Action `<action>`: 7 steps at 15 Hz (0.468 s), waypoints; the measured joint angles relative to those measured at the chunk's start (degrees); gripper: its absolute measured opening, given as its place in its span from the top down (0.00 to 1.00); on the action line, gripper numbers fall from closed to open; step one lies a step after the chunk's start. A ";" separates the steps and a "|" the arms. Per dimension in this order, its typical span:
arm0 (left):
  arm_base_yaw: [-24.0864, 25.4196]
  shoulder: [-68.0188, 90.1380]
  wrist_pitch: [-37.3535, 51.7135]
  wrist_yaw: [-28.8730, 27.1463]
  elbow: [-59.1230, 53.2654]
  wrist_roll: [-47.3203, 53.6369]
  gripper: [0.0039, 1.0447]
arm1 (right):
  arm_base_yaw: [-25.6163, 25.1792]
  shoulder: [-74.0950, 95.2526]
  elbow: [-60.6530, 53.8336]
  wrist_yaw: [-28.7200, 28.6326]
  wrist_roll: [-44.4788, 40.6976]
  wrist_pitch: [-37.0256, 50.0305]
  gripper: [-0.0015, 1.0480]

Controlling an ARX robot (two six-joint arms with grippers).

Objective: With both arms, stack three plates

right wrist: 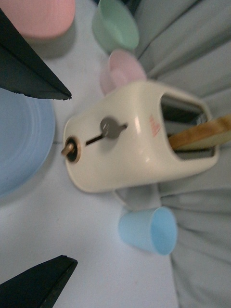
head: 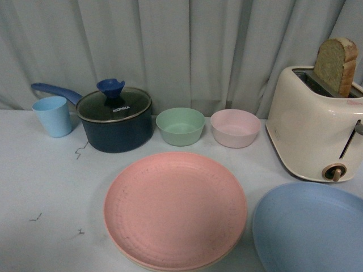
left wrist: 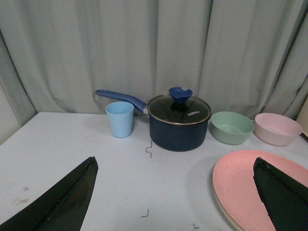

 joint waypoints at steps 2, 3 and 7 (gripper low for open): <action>0.00 0.00 0.00 0.00 0.00 0.00 0.06 | 1.16 12.98 3.10 6.60 -2.32 0.70 0.06; 0.00 0.00 0.00 0.00 0.00 0.00 0.06 | 2.32 18.47 4.02 8.31 -3.23 1.36 0.06; 0.00 0.00 0.00 0.02 0.00 0.00 0.06 | 6.73 31.80 7.10 9.57 -4.04 -1.46 0.06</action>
